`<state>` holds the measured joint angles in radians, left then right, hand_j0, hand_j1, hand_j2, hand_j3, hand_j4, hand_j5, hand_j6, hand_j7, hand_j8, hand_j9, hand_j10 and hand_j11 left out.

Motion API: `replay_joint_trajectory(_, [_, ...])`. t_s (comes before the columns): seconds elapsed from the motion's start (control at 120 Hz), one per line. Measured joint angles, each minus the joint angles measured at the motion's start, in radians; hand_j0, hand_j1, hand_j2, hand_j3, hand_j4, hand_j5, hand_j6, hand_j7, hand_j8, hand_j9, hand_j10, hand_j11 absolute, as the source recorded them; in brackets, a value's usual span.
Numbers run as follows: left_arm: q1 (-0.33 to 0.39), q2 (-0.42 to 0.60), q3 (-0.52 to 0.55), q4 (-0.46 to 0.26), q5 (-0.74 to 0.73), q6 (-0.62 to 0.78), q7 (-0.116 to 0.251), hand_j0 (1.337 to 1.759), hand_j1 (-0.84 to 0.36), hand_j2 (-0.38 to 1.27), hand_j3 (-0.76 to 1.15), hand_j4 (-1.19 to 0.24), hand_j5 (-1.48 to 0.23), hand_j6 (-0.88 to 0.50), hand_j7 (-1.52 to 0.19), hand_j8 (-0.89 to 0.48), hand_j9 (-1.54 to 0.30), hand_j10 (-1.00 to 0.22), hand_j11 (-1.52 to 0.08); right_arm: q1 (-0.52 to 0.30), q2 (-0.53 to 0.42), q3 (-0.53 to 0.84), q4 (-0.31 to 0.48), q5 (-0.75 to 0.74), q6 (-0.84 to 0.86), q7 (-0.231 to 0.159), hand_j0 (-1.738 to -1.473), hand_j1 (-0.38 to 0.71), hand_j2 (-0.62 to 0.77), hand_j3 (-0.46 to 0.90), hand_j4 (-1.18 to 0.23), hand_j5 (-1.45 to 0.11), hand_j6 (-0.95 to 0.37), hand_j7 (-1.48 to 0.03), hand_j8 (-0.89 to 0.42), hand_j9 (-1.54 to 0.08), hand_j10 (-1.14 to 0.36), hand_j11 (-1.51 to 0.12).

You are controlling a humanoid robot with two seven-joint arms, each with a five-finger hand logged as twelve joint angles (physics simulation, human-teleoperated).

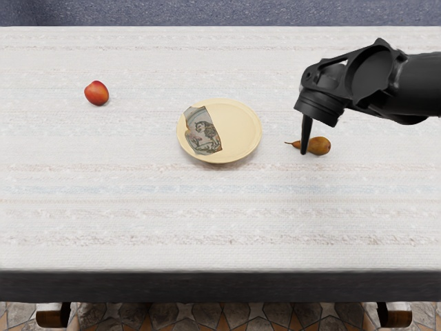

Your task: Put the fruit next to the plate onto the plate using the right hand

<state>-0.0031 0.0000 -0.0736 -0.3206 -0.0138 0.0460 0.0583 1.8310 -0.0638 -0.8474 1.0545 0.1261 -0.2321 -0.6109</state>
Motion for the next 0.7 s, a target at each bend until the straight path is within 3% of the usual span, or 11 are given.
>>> replay_joint_trajectory(0.258, [0.0,0.0,0.0,0.0,0.0,0.0,0.0,1.658,0.35,0.0,0.0,0.0,0.0,0.0,0.0,0.0,0.0,0.0,0.0,-0.16,0.047,-0.05,-0.17,-0.05,-0.031,0.0,-1.658,-0.29,-0.01,0.0,-0.05,-0.06,-0.05,-0.06,-0.05,-0.06,-0.05,-0.06])
replay_joint_trajectory(0.7, [0.0,0.0,0.0,0.0,0.0,0.0,0.0,1.658,0.35,0.0,0.0,0.0,0.0,0.0,0.0,0.0,0.0,0.0,0.0,-0.247,0.064,-0.045,-0.242,-0.082,-0.068,0.0,-1.658,-0.2,-0.02,0.0,-0.13,-0.17,-0.13,-0.17,-0.13,-0.17,-0.13,-0.17])
